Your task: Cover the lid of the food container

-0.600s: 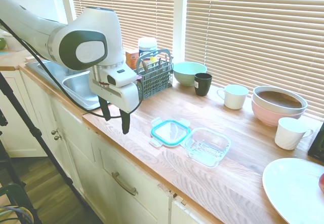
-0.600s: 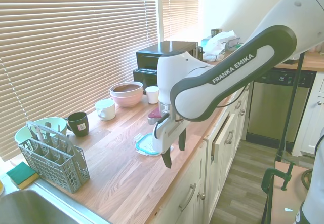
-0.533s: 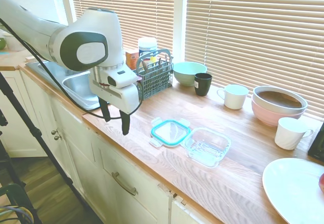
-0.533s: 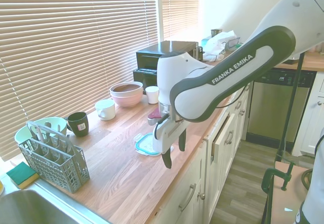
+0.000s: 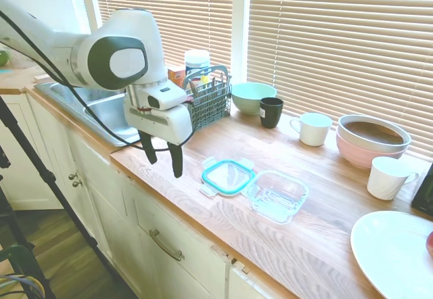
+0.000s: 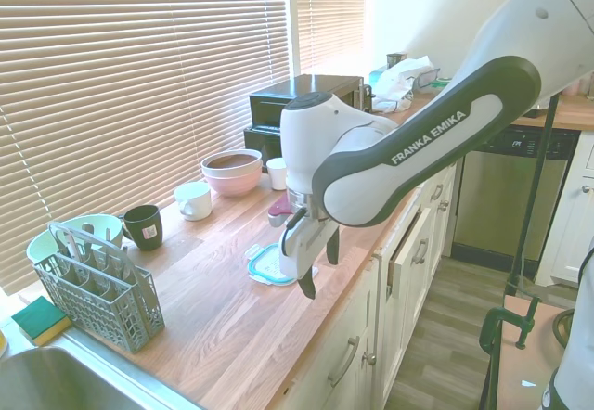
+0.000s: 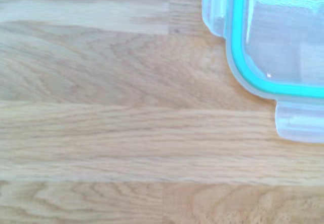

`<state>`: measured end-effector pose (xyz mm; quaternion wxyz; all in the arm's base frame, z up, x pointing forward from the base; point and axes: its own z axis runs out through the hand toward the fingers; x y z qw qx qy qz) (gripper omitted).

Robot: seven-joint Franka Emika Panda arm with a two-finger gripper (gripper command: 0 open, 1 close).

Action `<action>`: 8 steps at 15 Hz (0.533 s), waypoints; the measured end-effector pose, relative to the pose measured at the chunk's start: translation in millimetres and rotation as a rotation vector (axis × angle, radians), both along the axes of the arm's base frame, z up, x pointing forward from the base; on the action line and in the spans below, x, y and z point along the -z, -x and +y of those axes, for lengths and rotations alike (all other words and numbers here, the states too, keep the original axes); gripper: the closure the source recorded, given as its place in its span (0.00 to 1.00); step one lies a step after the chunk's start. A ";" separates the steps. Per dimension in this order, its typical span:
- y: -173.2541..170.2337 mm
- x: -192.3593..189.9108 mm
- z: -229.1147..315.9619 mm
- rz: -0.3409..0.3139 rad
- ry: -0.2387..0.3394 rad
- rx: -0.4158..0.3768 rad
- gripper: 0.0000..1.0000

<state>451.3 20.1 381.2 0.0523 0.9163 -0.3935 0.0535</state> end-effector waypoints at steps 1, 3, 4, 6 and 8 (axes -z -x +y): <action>-10.3 1.0 1.5 0.001 0.016 0.000 0.00; -31.8 10.7 2.5 0.009 0.061 0.001 0.00; -42.2 16.6 4.1 0.012 0.081 0.002 0.00; -60.1 25.4 12.4 0.014 0.108 0.000 0.00; -73.6 27.3 23.5 -0.002 0.136 -0.002 0.00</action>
